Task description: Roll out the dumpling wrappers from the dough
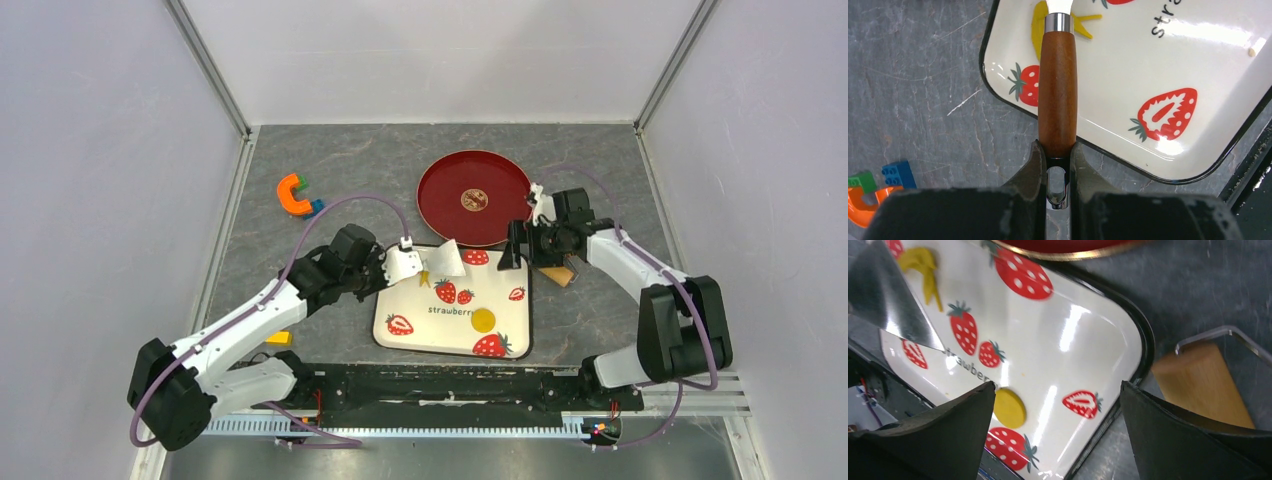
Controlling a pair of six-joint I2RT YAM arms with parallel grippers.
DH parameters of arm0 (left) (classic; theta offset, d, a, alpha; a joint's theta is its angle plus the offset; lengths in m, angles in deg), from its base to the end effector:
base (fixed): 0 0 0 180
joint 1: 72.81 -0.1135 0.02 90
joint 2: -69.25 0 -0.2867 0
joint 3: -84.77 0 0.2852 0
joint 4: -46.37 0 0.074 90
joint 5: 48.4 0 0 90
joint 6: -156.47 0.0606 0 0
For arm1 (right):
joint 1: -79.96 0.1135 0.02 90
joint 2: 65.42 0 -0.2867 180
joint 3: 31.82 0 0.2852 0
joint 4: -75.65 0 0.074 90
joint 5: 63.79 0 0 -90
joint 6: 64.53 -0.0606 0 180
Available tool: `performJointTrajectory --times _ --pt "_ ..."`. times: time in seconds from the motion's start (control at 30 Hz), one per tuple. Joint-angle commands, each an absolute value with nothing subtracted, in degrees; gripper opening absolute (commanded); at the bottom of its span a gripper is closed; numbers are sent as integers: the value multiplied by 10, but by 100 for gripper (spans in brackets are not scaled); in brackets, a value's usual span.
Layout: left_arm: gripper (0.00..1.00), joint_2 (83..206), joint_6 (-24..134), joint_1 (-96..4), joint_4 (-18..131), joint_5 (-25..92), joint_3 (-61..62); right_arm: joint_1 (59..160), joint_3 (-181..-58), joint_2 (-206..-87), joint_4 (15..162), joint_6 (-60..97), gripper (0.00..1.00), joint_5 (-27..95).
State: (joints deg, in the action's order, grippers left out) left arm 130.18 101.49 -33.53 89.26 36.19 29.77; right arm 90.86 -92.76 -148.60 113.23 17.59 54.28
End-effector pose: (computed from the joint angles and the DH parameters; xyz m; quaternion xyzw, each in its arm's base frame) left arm 0.1921 -0.1645 0.2335 0.5779 0.7353 -0.0572 0.3494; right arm 0.3030 0.0874 0.1800 -0.0878 0.9347 0.2722 0.2110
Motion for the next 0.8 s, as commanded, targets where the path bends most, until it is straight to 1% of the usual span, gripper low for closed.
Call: performJointTrajectory --times 0.0,0.27,0.47,0.7,0.77 --pt "2 1292 1067 -325 852 325 305 898 -880 -1431 1157 177 95 492" --pt "2 1329 1090 -292 834 321 317 884 -822 -1420 1165 169 93 445" --pt "2 1342 1099 -287 809 309 338 876 -799 -1437 1155 170 88 440" --pt "2 1351 1107 -286 796 319 355 875 -789 -1459 1136 177 73 458" --pt "2 1353 1112 -285 794 326 359 875 -791 -1466 1135 182 66 459"
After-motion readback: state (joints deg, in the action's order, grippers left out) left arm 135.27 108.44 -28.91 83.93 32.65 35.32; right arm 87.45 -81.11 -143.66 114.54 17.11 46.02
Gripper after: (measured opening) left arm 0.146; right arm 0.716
